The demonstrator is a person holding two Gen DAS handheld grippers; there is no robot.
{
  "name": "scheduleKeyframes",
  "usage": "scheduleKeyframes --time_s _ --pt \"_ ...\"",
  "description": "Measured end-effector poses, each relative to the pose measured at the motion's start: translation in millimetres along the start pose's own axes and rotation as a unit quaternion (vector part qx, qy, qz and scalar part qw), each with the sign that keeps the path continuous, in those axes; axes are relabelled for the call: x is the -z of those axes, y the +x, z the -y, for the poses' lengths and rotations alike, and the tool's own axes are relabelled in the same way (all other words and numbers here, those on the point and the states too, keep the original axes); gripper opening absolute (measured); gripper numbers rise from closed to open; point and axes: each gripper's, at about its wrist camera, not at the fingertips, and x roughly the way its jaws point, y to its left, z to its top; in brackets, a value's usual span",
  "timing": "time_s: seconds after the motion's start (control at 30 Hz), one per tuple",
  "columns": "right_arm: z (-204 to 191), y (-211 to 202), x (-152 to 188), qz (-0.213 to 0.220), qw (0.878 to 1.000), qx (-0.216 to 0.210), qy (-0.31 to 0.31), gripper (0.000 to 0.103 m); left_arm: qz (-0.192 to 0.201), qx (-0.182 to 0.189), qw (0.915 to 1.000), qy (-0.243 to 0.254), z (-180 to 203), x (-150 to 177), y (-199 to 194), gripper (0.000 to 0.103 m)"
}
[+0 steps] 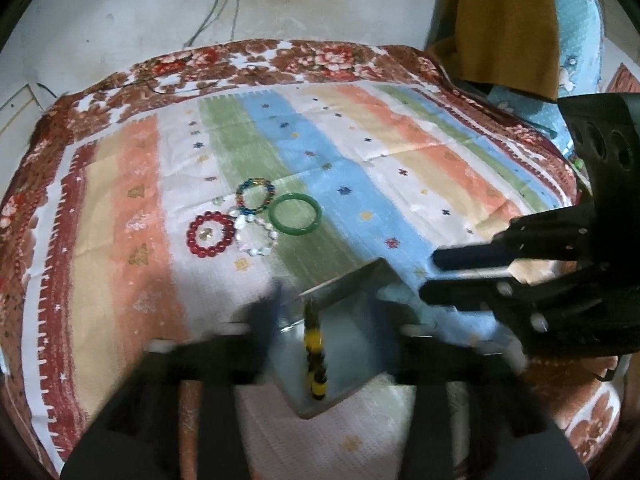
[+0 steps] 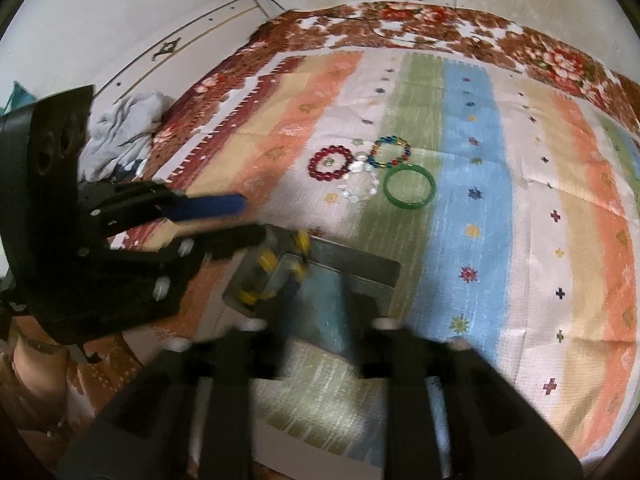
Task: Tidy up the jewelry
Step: 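Open both tools to drop the two bracelets into the silver tin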
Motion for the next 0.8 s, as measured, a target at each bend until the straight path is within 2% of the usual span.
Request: scheduleKeyframes --time_s 0.27,0.67,0.8 --pt "15.8 1.9 -4.3 0.005 1.000 0.018 0.022 0.050 0.000 -0.037 0.9991 -0.021 -23.4 -1.6 4.0 0.052" --pt "25.6 9.9 -13.2 0.002 0.999 0.031 0.034 0.054 -0.017 -0.063 0.9966 -0.052 -54.6 -6.2 17.1 0.053" --pt "27.3 12.8 -18.5 0.004 0.999 0.038 0.036 0.061 -0.024 -0.069 0.9956 -0.060 -63.6 -8.3 23.5 0.053"
